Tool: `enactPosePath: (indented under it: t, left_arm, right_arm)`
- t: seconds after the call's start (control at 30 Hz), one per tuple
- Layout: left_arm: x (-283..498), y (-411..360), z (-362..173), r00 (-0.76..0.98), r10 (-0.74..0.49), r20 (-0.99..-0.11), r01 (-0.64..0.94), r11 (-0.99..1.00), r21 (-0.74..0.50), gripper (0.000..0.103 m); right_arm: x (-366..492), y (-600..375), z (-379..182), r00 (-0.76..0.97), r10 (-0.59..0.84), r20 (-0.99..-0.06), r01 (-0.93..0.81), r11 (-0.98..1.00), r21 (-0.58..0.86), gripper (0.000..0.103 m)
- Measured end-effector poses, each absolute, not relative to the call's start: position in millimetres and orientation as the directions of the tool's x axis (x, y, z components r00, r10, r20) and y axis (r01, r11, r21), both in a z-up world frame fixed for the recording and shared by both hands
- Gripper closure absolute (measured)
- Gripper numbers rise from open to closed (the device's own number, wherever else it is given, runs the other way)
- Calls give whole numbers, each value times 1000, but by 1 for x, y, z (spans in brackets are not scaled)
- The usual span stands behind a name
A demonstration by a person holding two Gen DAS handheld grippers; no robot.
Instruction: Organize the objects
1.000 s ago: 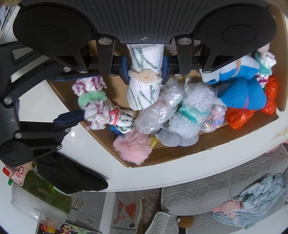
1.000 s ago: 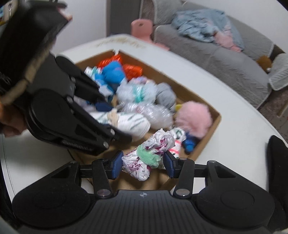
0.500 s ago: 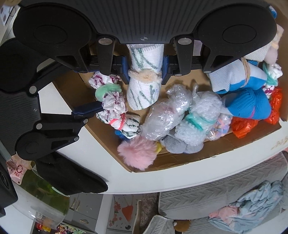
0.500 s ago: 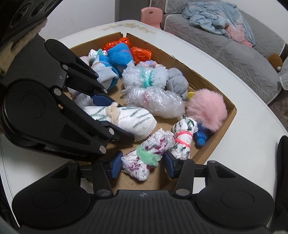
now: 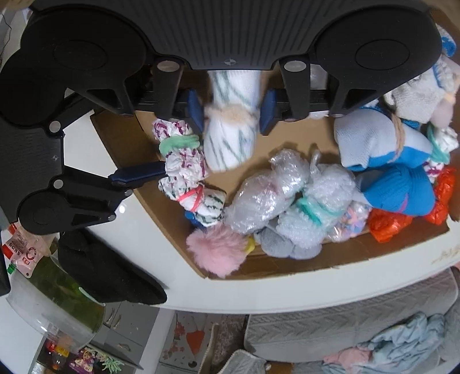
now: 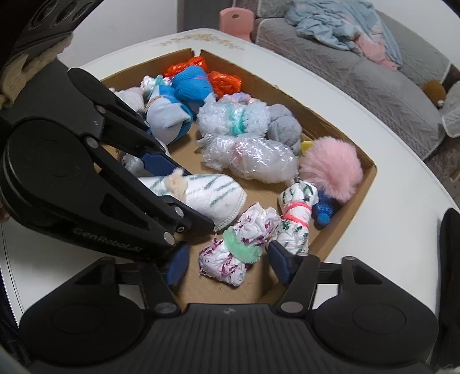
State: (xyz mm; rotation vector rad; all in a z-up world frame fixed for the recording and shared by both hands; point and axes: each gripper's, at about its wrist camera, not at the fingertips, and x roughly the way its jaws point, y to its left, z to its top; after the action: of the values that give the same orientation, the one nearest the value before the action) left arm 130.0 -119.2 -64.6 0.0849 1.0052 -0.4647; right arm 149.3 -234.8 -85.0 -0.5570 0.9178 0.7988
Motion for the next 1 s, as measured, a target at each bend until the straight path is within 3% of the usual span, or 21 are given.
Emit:
enactPosePath:
  t: [0.1,0.23,0.57,0.67,0.77,0.83,1.0]
  left_arm:
    - [128,-117,-58,464,-341,-818,398,905,-152,32]
    - [123,-114,-48,493,-330,-805,376,915,-145,22]
    - [117,-100,-37,532,-292,-794,284,946,-157,17]
    - [109,-94,-31,549,-290,-784,272,949,-160,13]
    - [101,-88,-26,576,-271,-771,255,956,-145,6]
    - [96,-82,-22,602,-250,-758,237,963,-130,1]
    - [82,-66,-10,656,-207,-726,193,976,-103,1]
  right_arm:
    - [147,-238,-82,351,385,-853,-795,604,-55,37]
    - [144,-236,-79,364,376,-852,-770,637,-47,29]
    - [141,-229,-74,385,342,-857,-675,738,-8,15]
    - [139,-228,-72,395,339,-854,-652,758,-1,12]
    - [136,-227,-70,406,339,-849,-627,779,12,1]
    - [132,-227,-69,412,344,-844,-607,794,27,1]
    - [123,-229,-65,440,352,-826,-552,831,60,1]
